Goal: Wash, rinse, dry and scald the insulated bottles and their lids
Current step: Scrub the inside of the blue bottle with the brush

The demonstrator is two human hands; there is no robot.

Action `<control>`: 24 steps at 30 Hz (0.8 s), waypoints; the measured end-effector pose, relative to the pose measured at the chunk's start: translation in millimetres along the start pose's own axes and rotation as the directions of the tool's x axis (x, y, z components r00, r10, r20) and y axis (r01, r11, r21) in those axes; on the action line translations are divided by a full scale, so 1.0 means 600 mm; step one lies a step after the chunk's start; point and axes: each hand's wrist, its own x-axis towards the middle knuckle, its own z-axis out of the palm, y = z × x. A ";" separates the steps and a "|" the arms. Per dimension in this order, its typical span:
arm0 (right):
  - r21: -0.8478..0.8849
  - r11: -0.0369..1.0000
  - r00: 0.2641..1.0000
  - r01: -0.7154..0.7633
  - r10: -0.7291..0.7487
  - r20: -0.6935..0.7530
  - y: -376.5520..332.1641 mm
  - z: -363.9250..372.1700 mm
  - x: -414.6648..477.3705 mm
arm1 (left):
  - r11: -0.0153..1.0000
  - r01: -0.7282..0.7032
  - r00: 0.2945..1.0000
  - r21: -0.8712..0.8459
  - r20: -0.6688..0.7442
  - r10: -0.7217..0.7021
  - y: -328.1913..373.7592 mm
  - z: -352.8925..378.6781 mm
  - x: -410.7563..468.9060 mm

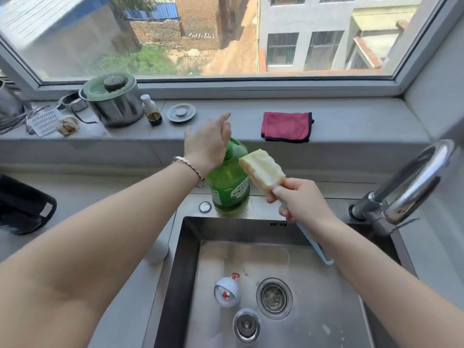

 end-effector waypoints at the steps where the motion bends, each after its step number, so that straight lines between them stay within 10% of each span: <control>1: -0.001 1.000 1.000 -0.004 0.004 0.000 0.007 -0.006 -0.012 | 0.996 -0.060 0.987 -0.069 -0.152 0.049 0.000 0.002 -0.020; 4: -0.025 0.999 0.999 -0.034 0.034 -0.001 0.052 -0.030 -0.058 | 0.939 -0.295 0.886 -0.178 -0.419 0.199 -0.002 0.047 -0.142; 8: -0.073 0.992 0.995 -0.102 0.101 -0.017 0.150 -0.066 -0.137 | 0.947 -0.193 0.975 -0.257 0.054 0.214 -0.026 0.154 -0.360; 12: -0.076 0.976 0.979 -0.202 0.199 -0.042 0.248 -0.089 -0.210 | 0.976 -0.201 0.878 -0.085 0.426 0.218 -0.040 0.239 -0.483; 24: -0.030 0.938 0.934 -0.346 0.342 -0.102 0.379 -0.123 -0.302 | 0.970 0.010 0.636 0.245 0.747 -0.195 -0.068 0.372 -0.519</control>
